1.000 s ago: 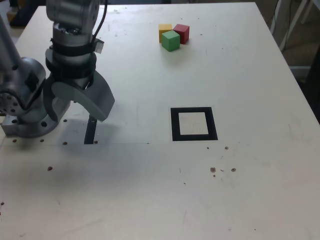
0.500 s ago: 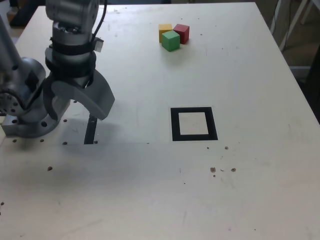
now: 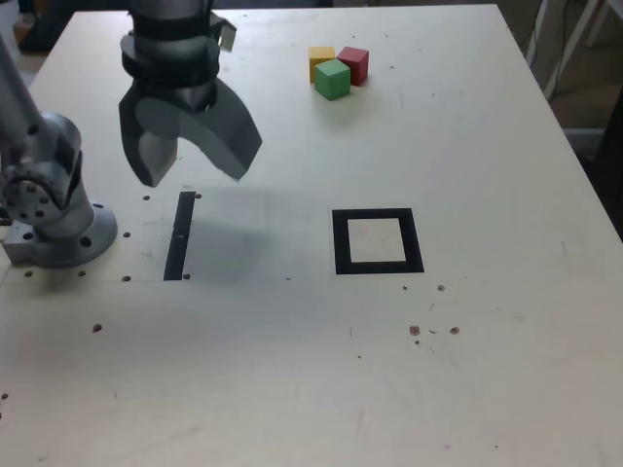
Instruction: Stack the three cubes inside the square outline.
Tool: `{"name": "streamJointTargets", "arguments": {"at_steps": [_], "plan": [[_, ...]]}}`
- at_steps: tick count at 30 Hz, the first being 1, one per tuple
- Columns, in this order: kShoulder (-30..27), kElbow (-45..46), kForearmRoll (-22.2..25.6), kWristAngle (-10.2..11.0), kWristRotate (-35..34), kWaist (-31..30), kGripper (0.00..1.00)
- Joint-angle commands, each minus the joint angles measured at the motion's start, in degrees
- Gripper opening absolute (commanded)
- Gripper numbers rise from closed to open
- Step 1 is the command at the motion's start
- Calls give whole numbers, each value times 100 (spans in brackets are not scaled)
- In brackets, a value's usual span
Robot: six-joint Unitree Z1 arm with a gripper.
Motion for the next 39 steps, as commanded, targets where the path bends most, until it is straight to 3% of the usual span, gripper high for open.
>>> {"name": "streamJointTargets", "arguments": {"at_steps": [1, 9, 18, 24, 39], "plan": [[15, -178, 119, 73, 150, 151, 99], [364, -1182, 545, 349, 1135, 984, 99], [1170, -2806, 764, 1055, 2902, 1783, 99], [1683, -3576, 757, 1533, 4094, 1985, 99], [2942, -5113, 928, 1643, 6506, 2868, 100]]}}
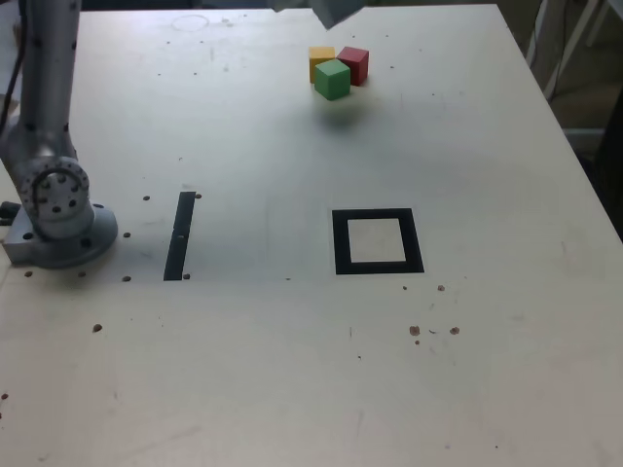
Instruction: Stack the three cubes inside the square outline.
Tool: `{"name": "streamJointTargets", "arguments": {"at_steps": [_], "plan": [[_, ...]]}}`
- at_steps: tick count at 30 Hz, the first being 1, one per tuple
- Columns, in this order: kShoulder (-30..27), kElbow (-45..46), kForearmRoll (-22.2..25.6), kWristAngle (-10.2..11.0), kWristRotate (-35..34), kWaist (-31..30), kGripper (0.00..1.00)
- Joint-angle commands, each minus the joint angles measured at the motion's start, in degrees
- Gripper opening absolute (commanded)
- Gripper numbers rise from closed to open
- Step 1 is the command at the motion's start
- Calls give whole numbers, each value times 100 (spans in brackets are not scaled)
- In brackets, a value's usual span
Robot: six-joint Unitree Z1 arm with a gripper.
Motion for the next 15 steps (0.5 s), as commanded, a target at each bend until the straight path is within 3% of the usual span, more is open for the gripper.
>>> {"name": "streamJointTargets", "arguments": {"at_steps": [1, 15], "plan": [[164, -169, 17, -9, 195, 67, 100], [1132, -1234, -27, -127, 1087, 352, 95]]}}
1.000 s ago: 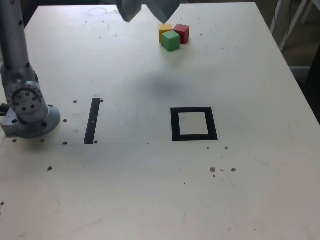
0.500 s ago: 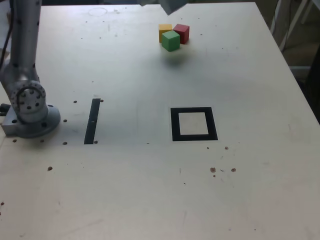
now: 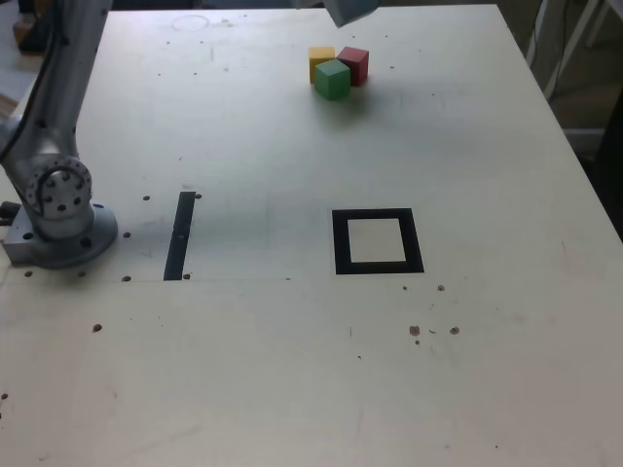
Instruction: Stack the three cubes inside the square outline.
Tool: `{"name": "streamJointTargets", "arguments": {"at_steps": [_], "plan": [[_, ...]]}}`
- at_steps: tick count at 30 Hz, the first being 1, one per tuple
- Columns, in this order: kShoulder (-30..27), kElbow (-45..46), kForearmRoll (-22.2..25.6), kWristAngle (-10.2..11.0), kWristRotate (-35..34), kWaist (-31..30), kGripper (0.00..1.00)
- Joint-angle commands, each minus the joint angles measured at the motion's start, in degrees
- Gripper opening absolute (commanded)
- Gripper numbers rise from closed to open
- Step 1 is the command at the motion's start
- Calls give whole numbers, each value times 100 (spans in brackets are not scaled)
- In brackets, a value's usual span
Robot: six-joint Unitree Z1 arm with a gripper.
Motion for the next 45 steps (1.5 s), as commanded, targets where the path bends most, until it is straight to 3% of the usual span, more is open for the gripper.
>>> {"name": "streamJointTargets", "arguments": {"at_steps": [1, 18, 25, 36, 45], "plan": [[202, -194, -15, -14, 102, 20, 95], [1167, -1260, -219, -119, 1602, 221, 93], [1325, -1257, -75, -195, 1625, 315, 93], [1417, -1280, 38, -563, 1598, 400, 95], [1617, -1521, 109, -557, 1540, 376, 96]]}}
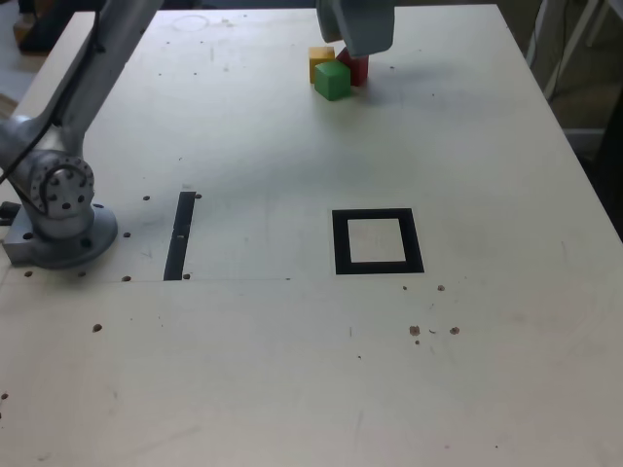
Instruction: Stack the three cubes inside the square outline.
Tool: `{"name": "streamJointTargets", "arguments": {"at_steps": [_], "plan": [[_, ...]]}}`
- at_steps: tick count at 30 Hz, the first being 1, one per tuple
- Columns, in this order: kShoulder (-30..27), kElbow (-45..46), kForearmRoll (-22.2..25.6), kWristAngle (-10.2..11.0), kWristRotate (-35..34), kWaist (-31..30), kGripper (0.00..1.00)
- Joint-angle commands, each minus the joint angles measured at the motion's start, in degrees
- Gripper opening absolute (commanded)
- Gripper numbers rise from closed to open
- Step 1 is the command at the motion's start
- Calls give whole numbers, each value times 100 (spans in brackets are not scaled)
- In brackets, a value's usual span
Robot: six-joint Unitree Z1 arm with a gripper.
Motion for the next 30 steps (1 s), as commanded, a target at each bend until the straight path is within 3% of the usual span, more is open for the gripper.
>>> {"name": "streamJointTargets", "arguments": {"at_steps": [1, 30], "plan": [[72, -101, 40, 24, -14, -14, 96], [443, -517, 257, 41, 42, -20, 93]]}}
